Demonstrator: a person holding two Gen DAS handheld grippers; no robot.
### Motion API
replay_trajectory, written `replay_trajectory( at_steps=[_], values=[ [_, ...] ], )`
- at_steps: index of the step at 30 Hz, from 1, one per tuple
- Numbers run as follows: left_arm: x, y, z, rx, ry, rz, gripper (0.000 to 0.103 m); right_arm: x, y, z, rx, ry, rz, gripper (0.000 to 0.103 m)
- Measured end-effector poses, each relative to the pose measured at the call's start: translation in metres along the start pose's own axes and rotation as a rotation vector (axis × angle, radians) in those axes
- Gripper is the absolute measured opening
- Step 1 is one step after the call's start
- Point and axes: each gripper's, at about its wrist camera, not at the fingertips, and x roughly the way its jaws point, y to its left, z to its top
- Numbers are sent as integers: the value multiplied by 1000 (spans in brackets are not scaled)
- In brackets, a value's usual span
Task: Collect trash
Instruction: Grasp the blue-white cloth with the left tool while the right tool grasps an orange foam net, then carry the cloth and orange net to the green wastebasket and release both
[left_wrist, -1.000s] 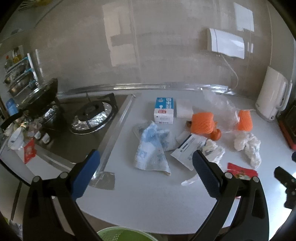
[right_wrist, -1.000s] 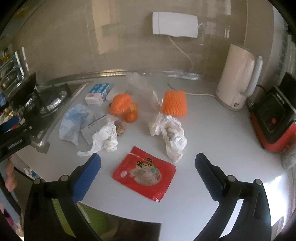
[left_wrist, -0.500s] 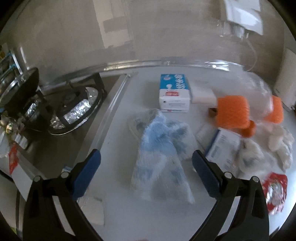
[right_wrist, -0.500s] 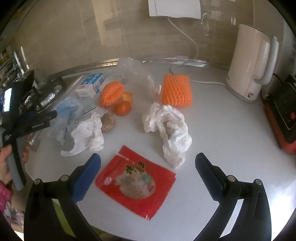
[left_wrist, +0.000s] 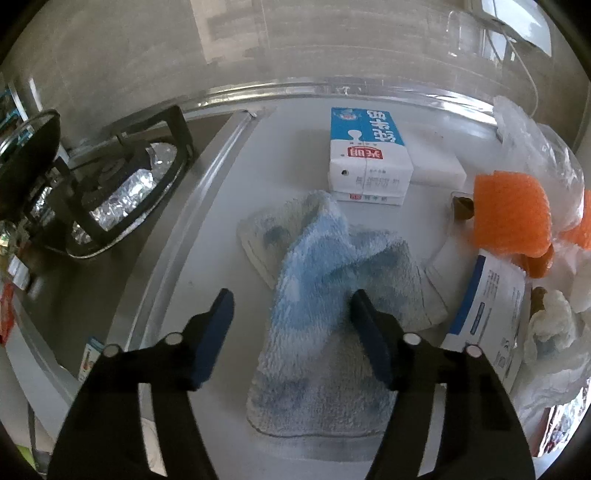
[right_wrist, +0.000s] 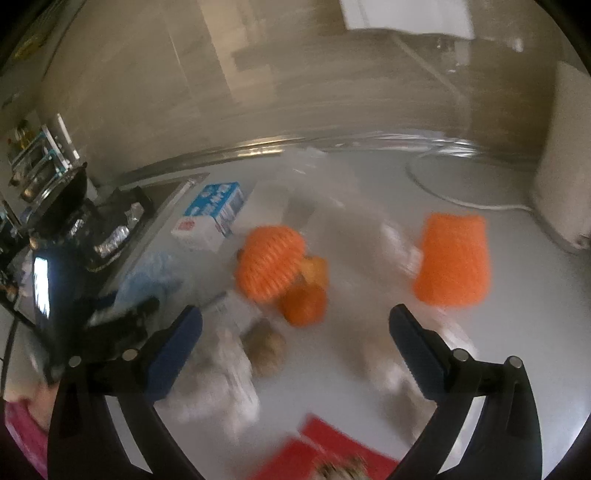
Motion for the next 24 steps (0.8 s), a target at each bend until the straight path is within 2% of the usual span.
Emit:
replay_trajectory(
  at_steps=[3, 5, 6, 7, 8, 9, 13, 19, 24],
  values=[
    [0, 2, 0, -18, 8, -40, 42, 31, 10, 13, -16, 40, 1, 88],
    [1, 2, 1, -18, 11, -51, 27, 51, 16, 19, -25, 73, -14, 81],
    [0, 1, 2, -14, 13, -56, 24, 60, 18, 21, -27, 90, -14, 78],
    [1, 1, 2, -11, 15, -61, 18, 68, 19, 22, -27, 109, -14, 68],
    [1, 0, 3, -10, 15, -64, 14, 77, 20, 23, -30, 130, -11, 61],
    [1, 0, 3, -9, 15, -69, 13, 82, 21, 24, -32, 146, -6, 50],
    [-2, 1, 3, -7, 8, -90, 9, 84, 19, 22, -25, 156, 1, 32],
    [-28, 10, 6, -38, -41, -154, 8, 53, 22, 29, -39, 86, 36, 30],
    [-64, 16, 11, -34, -99, -153, 7, 17, 30, 35, -51, 17, 56, 30]
  ],
)
